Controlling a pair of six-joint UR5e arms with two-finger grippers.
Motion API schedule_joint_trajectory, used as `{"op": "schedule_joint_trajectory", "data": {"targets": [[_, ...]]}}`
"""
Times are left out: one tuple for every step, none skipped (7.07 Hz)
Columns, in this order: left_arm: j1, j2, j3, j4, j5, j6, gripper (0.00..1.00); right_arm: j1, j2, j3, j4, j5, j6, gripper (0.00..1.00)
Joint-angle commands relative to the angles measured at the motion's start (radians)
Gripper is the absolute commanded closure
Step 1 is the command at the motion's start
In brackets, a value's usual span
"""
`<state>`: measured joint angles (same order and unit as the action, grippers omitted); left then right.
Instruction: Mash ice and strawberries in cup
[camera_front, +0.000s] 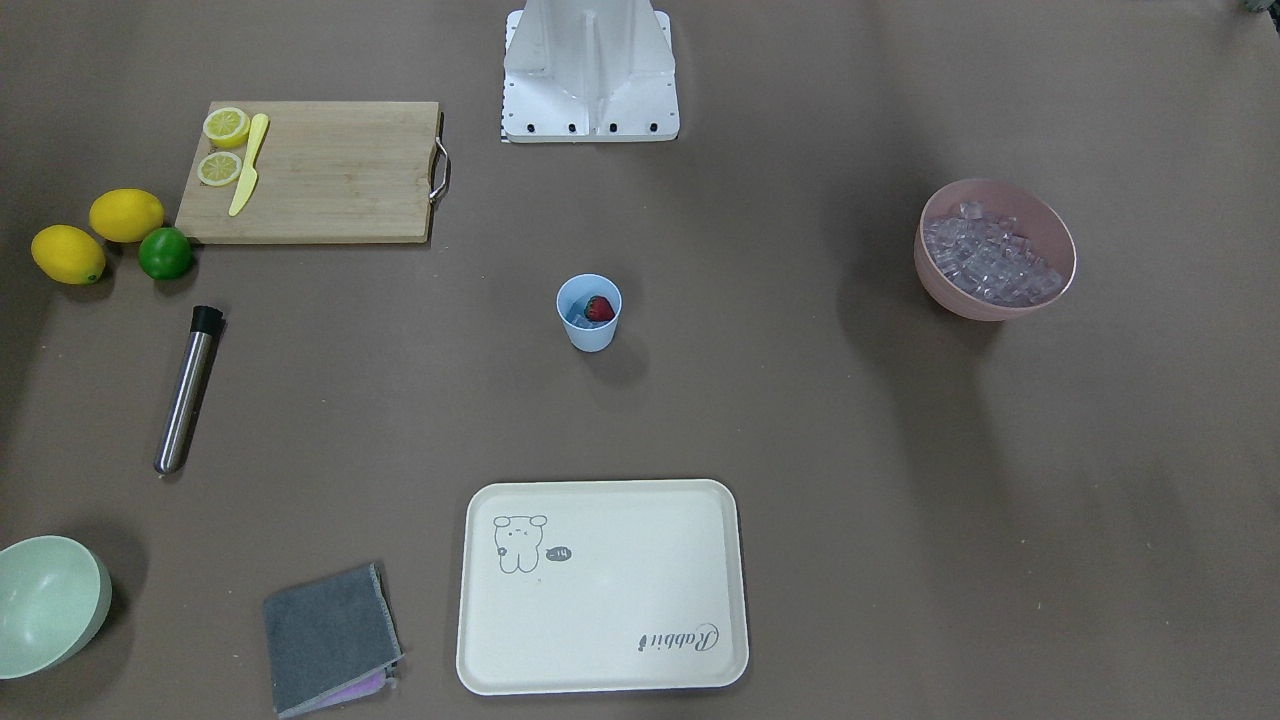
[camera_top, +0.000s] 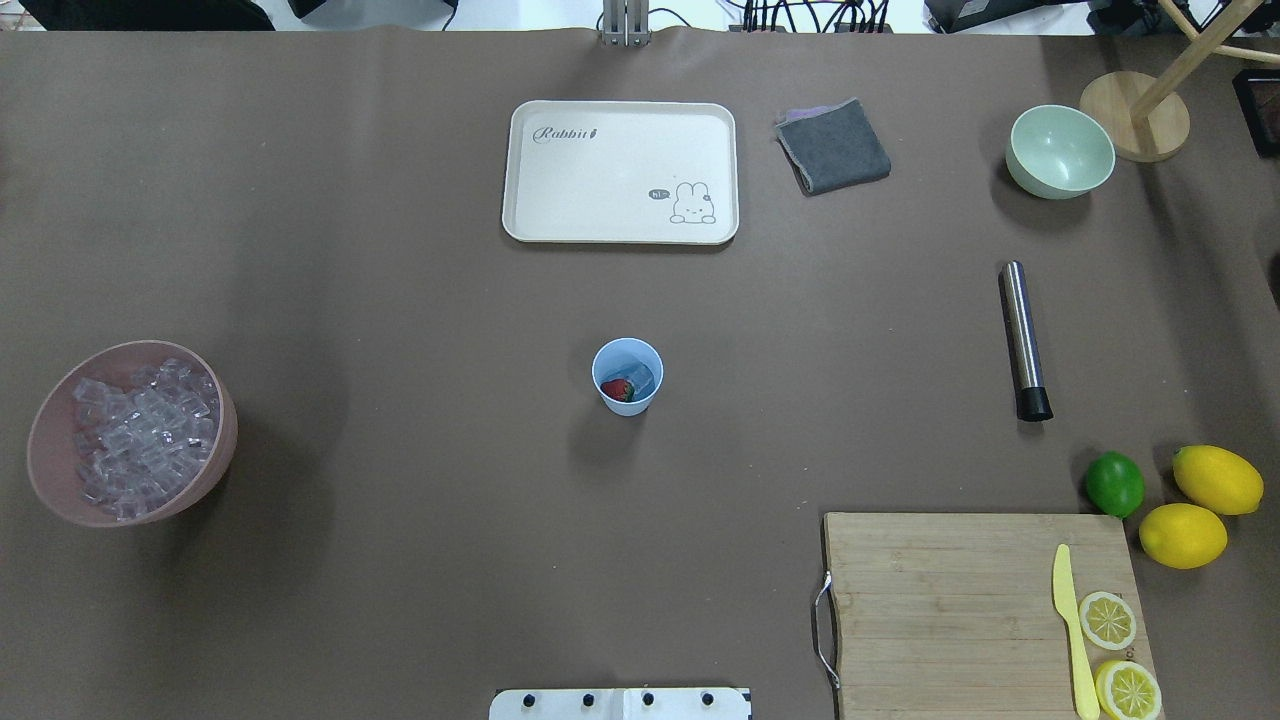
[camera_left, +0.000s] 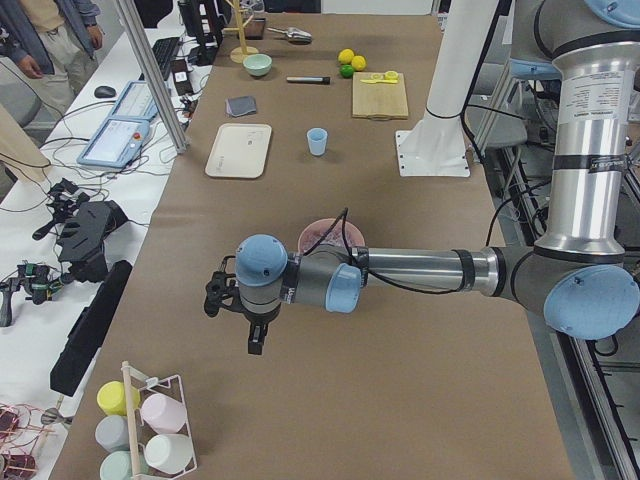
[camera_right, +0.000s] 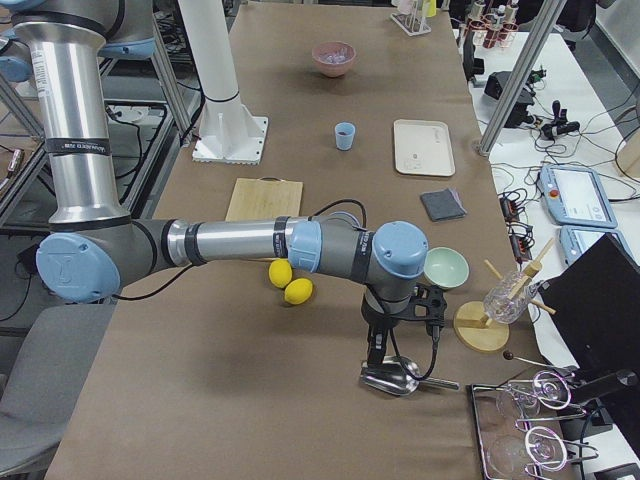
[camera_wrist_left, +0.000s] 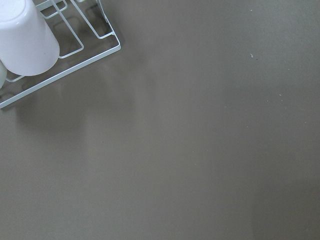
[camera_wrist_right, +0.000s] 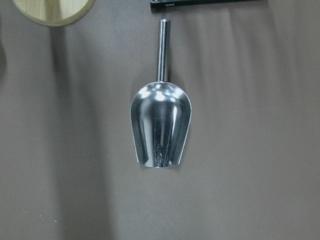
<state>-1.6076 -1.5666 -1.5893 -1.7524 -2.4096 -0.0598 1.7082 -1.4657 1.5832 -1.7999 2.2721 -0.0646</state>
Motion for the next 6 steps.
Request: {"op": "schedule_joint_trajectory", "data": {"targets": [[0.000,-0.001,0.002,0.001,0.001,0.000,0.03,-0.005,0.018,-0.067,0.049,0.003,-0.004,0.00],[0.000,-0.001,0.002,0.001,0.001,0.000,0.03,-0.009,0.019,-0.072,0.054,0.001,-0.004,0.00],[0.000,-0.001,0.002,0.001,0.001,0.000,0.03,-0.009,0.019,-0.071,0.054,0.001,-0.004,0.00],[0.000,-0.001,0.002,0.001,0.001,0.000,0.03,-0.009,0.012,-0.083,0.056,0.001,-0.004,0.00],[0.000,-0.001,-0.001,0.001,0.000,0.000,0.03,-0.012,0.018,-0.122,0.089,0.001,-0.006,0.00],[0.000,-0.004,-0.001,0.001,0.001,0.000,0.03,-0.015,0.019,-0.181,0.161,0.003,-0.004,0.00]]}}
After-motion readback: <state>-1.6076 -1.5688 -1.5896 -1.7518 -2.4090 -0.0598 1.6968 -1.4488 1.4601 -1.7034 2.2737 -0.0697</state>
